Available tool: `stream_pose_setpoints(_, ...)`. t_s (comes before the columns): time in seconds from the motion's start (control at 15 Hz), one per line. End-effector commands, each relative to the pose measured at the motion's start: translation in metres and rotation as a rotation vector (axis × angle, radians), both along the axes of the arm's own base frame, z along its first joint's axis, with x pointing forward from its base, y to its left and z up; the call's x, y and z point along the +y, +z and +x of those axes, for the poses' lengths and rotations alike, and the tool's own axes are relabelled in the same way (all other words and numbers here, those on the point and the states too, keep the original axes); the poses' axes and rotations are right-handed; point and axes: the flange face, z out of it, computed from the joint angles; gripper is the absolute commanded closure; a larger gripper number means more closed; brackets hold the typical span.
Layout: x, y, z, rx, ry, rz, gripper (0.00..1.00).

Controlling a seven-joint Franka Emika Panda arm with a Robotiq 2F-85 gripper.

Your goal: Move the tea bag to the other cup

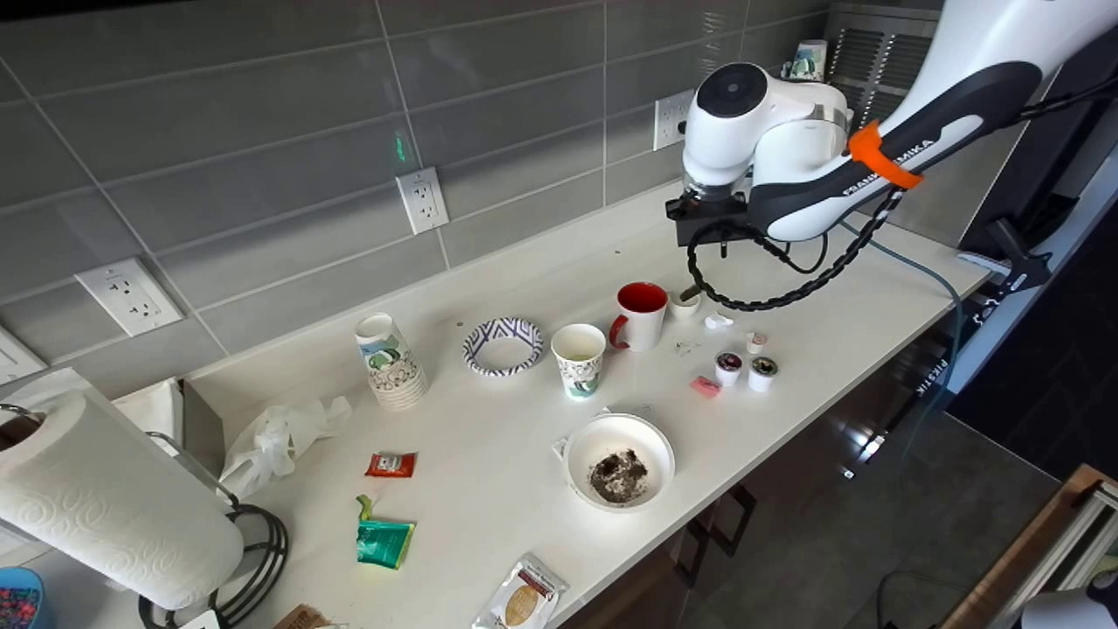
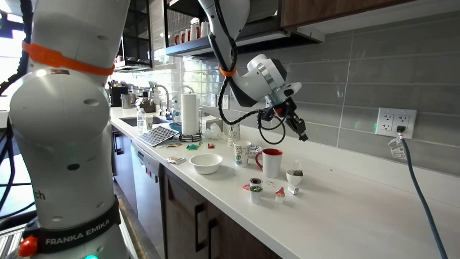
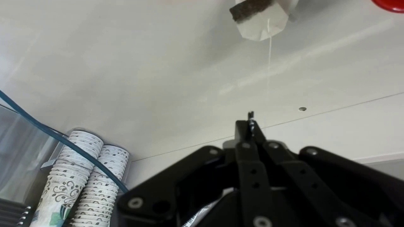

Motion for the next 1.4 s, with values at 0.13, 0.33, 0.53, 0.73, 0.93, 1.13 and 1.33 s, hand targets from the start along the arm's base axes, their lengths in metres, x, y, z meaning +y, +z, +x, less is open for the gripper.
stream_pose_setpoints(0.13, 0.009, 0.001, 0.005, -0.017, 0.032, 0.046, 1.0)
stream_pose_setpoints(0.33, 0.015, 0.001, 0.006, -0.013, 0.049, 0.056, 1.0)
stream_pose_setpoints(0.53, 0.02, 0.0, 0.006, -0.007, 0.065, 0.066, 1.0)
stream_pose_setpoints(0.73, 0.025, 0.0, 0.006, -0.001, 0.079, 0.067, 1.0)
stream_pose_setpoints(0.93, 0.027, -0.004, 0.005, 0.01, 0.085, 0.067, 1.0)
stream_pose_setpoints(1.13, 0.026, -0.01, 0.004, 0.027, 0.083, 0.059, 1.0)
stream_pose_setpoints(1.33, 0.026, -0.019, 0.004, 0.039, 0.078, 0.06, 1.0)
